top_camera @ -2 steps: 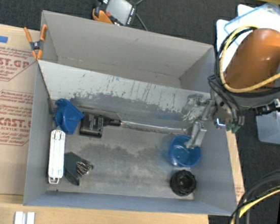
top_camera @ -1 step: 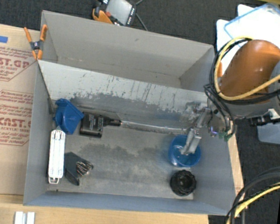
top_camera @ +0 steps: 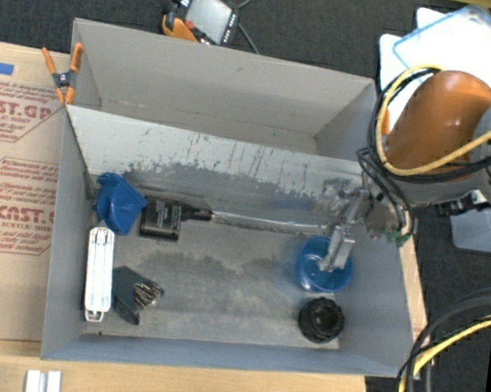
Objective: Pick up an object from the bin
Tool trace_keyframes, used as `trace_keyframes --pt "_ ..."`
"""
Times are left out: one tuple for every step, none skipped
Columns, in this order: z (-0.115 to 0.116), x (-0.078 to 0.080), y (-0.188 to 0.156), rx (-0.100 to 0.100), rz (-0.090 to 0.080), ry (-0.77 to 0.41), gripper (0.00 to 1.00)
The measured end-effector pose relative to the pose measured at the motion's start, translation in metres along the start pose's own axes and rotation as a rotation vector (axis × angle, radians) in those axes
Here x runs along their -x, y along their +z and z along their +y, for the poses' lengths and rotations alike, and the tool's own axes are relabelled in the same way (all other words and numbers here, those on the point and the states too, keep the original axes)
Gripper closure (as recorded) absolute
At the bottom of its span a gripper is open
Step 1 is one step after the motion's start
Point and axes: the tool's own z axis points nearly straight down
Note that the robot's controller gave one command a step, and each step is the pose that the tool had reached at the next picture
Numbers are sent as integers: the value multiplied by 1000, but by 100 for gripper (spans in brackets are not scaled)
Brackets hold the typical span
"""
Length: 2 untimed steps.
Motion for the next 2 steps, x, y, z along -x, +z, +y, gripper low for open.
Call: trace_keyframes --pt "47 -3 48 0 -3 -350 0" --pt "13 0 36 -2 -7 -313 0"
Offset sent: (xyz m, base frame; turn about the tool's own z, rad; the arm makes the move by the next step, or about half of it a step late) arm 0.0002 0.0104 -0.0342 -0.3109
